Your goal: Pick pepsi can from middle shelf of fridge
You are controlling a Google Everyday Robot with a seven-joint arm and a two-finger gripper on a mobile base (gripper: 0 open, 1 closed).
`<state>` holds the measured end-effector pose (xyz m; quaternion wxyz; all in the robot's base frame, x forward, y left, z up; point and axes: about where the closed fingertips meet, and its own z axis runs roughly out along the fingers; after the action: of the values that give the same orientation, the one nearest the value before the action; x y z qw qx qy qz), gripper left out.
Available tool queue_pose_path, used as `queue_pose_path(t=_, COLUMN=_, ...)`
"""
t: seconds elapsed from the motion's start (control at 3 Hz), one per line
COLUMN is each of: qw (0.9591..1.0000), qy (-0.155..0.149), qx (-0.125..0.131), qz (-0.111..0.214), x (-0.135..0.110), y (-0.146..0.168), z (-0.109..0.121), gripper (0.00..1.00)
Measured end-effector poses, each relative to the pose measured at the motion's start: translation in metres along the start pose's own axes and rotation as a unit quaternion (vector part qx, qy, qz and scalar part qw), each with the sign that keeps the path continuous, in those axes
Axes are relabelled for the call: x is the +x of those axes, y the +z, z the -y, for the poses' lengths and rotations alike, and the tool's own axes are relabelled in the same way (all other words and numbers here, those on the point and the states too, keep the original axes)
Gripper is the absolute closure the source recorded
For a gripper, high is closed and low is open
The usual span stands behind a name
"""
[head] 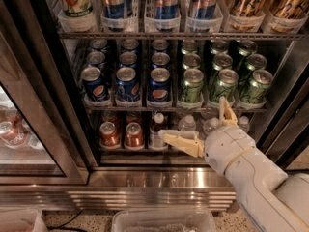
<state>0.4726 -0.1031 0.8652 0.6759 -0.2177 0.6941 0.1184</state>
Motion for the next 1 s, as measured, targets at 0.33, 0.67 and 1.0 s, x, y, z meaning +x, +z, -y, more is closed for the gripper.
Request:
queue_pose_path(t=0.33, qw=0.9999, qy=0.013, qx=-0.009, qz=0.005, x=0.005, y=0.005, z=-0.011, gripper=0.00)
queue_pose_path(t=0.67, qw=0.9993, qy=0.027, qx=-0.022, qz=0.014, x=0.011, y=0.014, z=-0.025, gripper=0.00)
queue_pose_path(t=1.0, qw=0.9990, qy=0.041, qx=-0.016, qz=0.008, x=0.013, y=0.020, z=-0.037, gripper=0.00)
